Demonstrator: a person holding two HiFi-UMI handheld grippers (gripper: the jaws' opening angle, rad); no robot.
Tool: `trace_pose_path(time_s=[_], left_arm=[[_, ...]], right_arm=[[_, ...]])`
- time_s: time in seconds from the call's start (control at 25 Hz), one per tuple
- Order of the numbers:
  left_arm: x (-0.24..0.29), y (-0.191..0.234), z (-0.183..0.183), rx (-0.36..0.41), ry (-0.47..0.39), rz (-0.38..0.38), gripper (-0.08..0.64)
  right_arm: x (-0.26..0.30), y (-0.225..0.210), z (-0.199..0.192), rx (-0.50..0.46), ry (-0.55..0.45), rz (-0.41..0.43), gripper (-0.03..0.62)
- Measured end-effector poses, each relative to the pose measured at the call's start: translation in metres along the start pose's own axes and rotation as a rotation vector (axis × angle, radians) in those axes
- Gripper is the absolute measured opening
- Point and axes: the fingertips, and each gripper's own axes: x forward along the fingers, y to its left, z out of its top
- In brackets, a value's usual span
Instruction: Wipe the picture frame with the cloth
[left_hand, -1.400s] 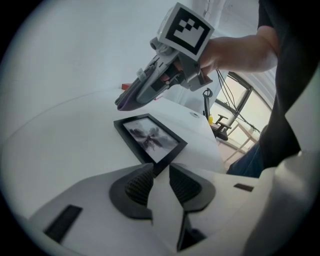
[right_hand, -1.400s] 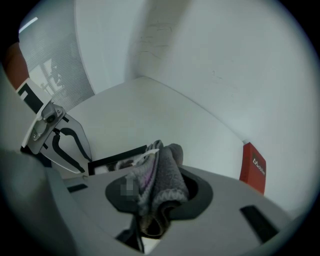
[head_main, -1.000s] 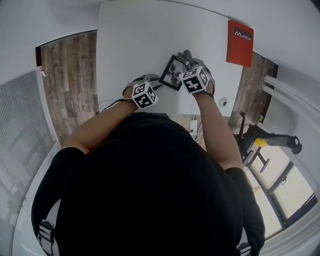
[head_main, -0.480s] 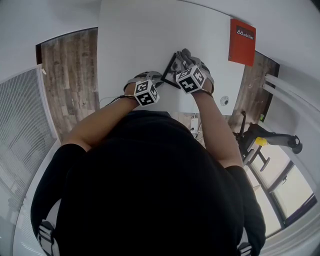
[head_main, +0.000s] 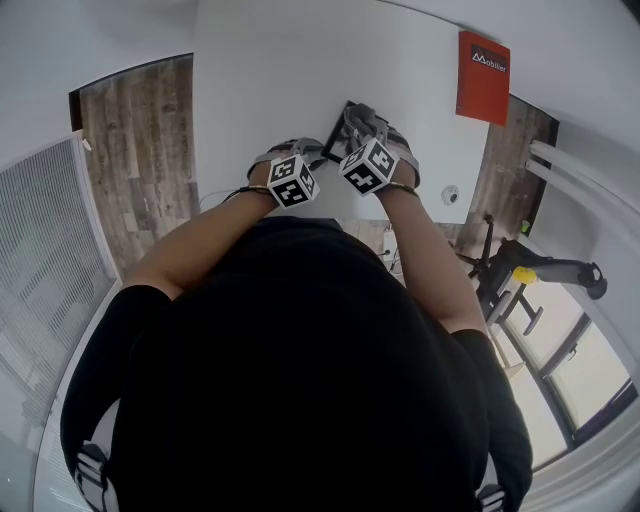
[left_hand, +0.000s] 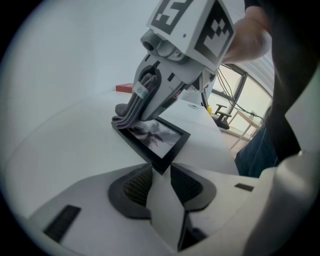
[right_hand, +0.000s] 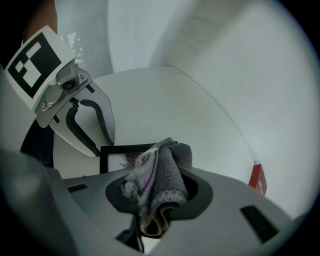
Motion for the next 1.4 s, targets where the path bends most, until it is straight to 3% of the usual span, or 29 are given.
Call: trace_pose_path(time_s=[0.84,1.4], left_arm=[[0.001,0.002,-0.002,-0.001,-0.001,0.005,0.121],[0.001,0.002,-0.004,0.0,-0.003,0.009,0.121]], right_arm=[[-0.008,0.062,-0.007,-0.054,0.013,0.127,0.106],[-0.014,0.095,-0.01,-0.1,0.023,0.151,0.106]])
